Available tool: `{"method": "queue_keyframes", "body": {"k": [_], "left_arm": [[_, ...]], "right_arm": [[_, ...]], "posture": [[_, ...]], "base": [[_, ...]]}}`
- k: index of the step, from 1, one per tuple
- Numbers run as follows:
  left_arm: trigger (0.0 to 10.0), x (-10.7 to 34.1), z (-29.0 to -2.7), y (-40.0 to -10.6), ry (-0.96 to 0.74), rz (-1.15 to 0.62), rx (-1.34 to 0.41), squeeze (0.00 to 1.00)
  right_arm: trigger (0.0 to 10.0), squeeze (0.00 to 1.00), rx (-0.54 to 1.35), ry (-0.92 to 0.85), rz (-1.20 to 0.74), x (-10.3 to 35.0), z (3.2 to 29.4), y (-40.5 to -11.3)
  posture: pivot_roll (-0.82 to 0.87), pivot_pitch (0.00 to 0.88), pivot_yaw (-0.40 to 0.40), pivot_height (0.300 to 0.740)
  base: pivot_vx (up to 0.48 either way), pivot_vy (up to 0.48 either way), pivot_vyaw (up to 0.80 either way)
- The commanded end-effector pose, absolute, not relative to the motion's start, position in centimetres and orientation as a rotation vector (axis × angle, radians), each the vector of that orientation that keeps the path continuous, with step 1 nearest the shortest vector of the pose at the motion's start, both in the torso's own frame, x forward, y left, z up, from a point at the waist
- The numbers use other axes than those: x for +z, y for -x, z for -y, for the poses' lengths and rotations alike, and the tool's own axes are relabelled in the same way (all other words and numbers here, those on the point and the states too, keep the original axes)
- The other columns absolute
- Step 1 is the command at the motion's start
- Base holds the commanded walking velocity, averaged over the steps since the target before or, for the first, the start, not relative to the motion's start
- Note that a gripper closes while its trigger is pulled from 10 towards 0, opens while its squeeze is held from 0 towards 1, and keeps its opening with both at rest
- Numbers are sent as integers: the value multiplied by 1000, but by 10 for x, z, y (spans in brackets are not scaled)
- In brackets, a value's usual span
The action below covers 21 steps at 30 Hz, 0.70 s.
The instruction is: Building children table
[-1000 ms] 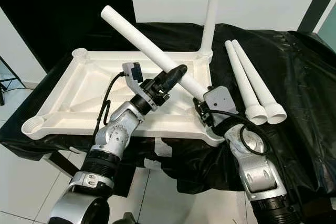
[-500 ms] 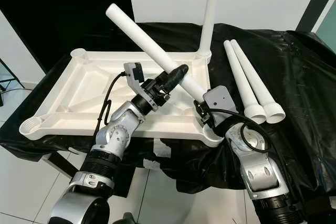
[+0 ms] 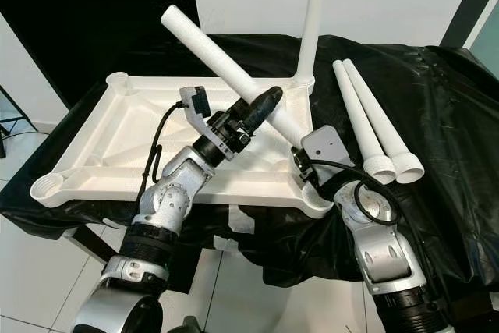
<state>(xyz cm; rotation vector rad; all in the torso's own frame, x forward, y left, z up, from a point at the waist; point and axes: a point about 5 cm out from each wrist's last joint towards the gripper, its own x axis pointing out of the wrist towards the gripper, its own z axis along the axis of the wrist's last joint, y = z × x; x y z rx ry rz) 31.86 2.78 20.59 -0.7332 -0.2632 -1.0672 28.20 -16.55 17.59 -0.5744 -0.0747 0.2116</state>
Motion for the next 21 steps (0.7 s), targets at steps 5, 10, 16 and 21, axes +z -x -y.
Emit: {"method": "queue_keyframes", "body": {"k": [5, 10, 16, 21], "left_arm": [[10000, 210, -22, -312, 757, 292, -1165, 0], [10000, 209, -24, -313, 732, 305, -1138, 0], [10000, 204, -24, -311, 736, 281, -1127, 0], [10000, 205, -24, -312, 738, 282, -1127, 0]], "right_arm": [[10000, 0, 168, 581, 91, 182, 168, -287], [10000, 0, 168, 588, 93, 182, 166, -287], [10000, 0, 165, 603, 96, 181, 165, -286], [10000, 0, 165, 606, 99, 181, 164, -287]], "posture": [[110, 0, 31, 740], [112, 0, 28, 740], [110, 0, 30, 740], [111, 0, 31, 740]], "base": [[0, 0, 0], [0, 0, 0], [0, 0, 0], [0, 0, 0]]}}
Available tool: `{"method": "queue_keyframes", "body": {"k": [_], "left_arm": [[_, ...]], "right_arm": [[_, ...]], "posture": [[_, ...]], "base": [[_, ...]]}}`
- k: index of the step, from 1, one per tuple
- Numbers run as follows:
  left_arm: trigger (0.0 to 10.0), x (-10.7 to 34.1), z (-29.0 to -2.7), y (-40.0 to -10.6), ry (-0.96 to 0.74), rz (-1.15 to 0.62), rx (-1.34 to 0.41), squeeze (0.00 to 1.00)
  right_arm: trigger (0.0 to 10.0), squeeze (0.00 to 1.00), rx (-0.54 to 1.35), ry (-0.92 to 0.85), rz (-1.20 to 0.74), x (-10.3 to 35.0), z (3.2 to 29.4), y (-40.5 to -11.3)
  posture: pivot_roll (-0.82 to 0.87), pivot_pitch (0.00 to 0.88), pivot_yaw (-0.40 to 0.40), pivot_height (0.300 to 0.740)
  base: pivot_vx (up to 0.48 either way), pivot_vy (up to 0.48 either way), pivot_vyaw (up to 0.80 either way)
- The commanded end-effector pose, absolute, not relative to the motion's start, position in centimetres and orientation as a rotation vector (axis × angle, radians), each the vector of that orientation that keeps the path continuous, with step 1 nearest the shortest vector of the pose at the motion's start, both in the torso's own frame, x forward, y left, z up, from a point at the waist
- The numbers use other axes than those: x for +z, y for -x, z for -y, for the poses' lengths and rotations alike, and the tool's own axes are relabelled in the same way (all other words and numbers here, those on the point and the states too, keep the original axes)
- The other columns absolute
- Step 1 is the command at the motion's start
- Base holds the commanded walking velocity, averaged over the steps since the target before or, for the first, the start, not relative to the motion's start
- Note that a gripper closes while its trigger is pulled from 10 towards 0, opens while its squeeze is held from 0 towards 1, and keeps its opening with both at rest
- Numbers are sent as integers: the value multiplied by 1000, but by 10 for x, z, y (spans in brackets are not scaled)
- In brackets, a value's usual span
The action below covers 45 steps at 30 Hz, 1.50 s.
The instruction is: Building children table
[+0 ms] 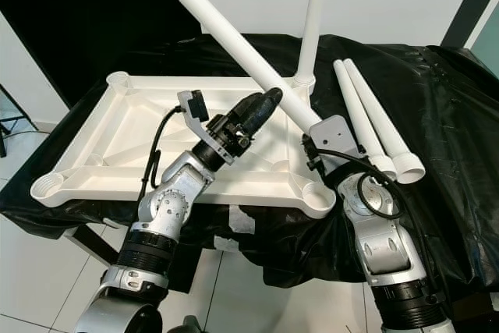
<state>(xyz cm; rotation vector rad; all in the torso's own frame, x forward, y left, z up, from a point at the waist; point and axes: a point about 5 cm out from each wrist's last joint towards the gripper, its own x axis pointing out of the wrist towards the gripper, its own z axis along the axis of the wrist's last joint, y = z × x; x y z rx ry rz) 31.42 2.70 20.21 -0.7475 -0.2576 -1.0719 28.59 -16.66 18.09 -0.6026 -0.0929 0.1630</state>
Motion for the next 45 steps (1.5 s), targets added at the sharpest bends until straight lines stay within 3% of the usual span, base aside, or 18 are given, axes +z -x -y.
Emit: {"method": "queue_keyframes", "body": {"k": [1, 45], "left_arm": [[10000, 206, -24, -312, 737, 284, -1128, 0], [10000, 204, -20, -313, 725, 270, -1105, 0]], "right_arm": [[10000, 0, 165, 607, 100, 181, 164, -287], [10000, 0, 153, 611, 89, 178, 165, -286]], "posture": [[111, 0, 31, 740], [103, 0, 36, 740]], "base": [[0, 0, 0], [0, 0, 0]]}}
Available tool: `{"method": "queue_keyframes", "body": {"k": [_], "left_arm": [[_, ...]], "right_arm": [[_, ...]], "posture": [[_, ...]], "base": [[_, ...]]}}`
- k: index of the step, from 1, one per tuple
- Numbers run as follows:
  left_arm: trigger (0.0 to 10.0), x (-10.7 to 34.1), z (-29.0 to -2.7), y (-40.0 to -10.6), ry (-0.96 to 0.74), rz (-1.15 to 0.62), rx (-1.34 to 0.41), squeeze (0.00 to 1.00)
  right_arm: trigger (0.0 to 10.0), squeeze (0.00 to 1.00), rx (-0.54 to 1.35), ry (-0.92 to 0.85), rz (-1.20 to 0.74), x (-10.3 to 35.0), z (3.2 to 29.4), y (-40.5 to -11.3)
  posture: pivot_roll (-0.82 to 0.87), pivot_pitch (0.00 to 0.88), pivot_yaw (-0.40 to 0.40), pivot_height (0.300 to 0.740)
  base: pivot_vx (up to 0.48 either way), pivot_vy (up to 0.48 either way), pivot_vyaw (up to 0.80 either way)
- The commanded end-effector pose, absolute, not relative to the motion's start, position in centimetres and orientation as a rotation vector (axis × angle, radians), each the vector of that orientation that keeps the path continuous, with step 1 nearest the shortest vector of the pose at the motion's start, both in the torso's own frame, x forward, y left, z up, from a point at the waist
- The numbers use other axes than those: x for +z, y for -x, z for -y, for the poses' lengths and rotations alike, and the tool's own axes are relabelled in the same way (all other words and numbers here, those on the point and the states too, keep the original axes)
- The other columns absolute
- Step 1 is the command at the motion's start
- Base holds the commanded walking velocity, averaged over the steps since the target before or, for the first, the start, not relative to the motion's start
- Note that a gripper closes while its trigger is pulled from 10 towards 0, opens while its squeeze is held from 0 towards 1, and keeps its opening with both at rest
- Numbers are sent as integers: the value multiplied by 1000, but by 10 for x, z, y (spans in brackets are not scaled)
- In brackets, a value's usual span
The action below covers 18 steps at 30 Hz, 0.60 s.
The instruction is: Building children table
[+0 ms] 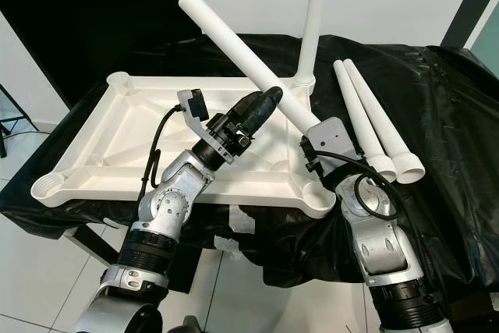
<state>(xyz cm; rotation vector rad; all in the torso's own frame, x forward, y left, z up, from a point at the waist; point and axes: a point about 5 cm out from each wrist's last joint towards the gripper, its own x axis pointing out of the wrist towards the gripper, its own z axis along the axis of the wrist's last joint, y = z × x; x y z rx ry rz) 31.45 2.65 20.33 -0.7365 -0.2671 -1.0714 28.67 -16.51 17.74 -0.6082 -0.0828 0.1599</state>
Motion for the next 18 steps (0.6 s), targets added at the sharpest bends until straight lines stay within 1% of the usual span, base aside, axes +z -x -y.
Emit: {"method": "queue_keyframes", "body": {"k": [1, 8, 9, 11, 12, 16, 17, 18], "left_arm": [[10000, 204, -20, -313, 725, 270, -1105, 0], [10000, 203, -18, -314, 732, 270, -1098, 0], [10000, 203, -19, -314, 739, 270, -1099, 510], [10000, 203, -19, -314, 744, 270, -1100, 510], [10000, 203, -19, -314, 749, 270, -1101, 1000], [10000, 203, -19, -315, 736, 274, -1085, 1000], [10000, 203, -19, -315, 730, 273, -1075, 639], [10000, 202, -19, -316, 726, 273, -1069, 0]], "right_arm": [[10000, 0, 153, 611, 89, 178, 165, -286], [10000, 0, 152, 627, 96, 180, 166, -288], [10000, 0, 154, 631, 97, 180, 166, -288], [10000, 0, 155, 634, 98, 180, 165, -288], [10000, 0, 157, 636, 100, 180, 165, -288], [10000, 0, 160, 639, 104, 180, 164, -289], [10000, 0, 160, 641, 105, 180, 164, -289], [10000, 0, 161, 643, 106, 180, 164, -289]], "posture": [[103, 0, 36, 740], [104, 0, 30, 740], [103, 0, 30, 740], [103, 0, 30, 740], [104, 0, 29, 740], [105, 0, 29, 740], [104, 0, 30, 740], [104, 0, 31, 740]], "base": [[0, 0, 0], [0, 0, 0], [0, 0, 0], [0, 0, 0], [0, 0, 0], [0, 0, 0], [0, 0, 0], [0, 0, 0]]}}
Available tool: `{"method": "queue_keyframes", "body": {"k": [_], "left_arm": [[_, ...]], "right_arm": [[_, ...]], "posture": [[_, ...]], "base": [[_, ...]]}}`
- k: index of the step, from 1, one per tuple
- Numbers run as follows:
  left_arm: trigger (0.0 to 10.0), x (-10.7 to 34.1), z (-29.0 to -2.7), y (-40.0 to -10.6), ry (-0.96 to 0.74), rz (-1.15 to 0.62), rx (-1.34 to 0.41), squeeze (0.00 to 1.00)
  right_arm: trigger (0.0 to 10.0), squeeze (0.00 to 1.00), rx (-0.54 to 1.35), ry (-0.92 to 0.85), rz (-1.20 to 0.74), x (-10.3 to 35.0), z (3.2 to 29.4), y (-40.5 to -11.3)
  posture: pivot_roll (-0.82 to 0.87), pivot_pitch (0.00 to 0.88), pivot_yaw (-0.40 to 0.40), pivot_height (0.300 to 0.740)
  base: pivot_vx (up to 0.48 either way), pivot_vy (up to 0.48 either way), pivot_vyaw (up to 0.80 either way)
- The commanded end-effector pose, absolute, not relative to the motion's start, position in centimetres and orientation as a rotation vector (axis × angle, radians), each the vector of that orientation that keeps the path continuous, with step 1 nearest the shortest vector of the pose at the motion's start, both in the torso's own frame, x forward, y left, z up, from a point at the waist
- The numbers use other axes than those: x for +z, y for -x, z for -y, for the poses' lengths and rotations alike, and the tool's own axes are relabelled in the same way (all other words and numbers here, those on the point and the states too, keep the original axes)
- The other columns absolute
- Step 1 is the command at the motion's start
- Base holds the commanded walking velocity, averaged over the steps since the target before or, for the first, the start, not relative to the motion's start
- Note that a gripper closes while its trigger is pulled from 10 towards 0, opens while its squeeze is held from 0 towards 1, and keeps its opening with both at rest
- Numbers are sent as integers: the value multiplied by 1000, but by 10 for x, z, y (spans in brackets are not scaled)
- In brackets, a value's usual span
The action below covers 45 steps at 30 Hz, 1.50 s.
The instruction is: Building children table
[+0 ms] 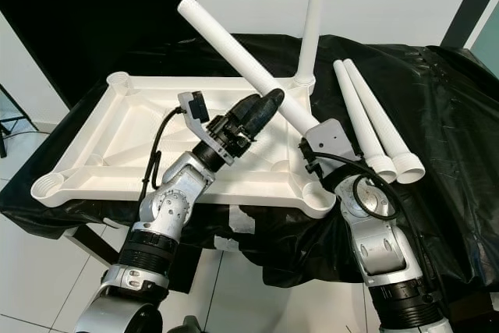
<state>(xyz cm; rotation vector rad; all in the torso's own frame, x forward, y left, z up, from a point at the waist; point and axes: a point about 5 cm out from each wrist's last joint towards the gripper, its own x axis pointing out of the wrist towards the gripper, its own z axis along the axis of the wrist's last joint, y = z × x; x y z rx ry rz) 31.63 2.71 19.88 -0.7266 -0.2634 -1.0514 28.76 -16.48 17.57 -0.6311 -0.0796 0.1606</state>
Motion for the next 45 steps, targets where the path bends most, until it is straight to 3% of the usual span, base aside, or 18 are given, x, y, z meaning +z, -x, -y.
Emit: {"method": "queue_keyframes", "body": {"k": [1, 14, 16, 22, 27, 35, 45], "left_arm": [[10000, 202, -19, -316, 725, 273, -1067, 0], [10000, 193, -14, -310, 667, 238, -1097, 0], [10000, 192, -16, -293, 679, 220, -1267, 0], [10000, 185, -27, -262, 650, 170, -1521, 0], [10000, 182, -30, -259, 636, 160, -1533, 0], [10000, 166, -34, -270, 557, 119, -1407, 0], [10000, 166, -40, -261, 538, 114, -1423, 0]], "right_arm": [[10000, 0, 161, 643, 106, 180, 164, -289], [10000, 0, 140, 606, 67, 170, 167, -287], [10000, 0, 123, 575, 59, 170, 169, -288], [10000, 0, 77, 498, 42, 172, 177, -292], [10000, 0, 63, 475, 39, 172, 178, -293], [10000, 0, 78, 445, 61, 175, 172, -295], [10000, 0, 146, 412, 94, 178, 159, -293]], "posture": [[104, 0, 31, 740], [103, 0, 41, 740], [104, 0, 42, 740], [113, 0, 42, 740], [115, 0, 41, 740], [122, 0, 36, 740], [125, 0, 33, 740]], "base": [[0, 0, 0], [0, 0, 0], [0, 0, 0], [0, 0, 0], [0, 0, 0], [0, 0, 0], [0, 0, 0]]}}
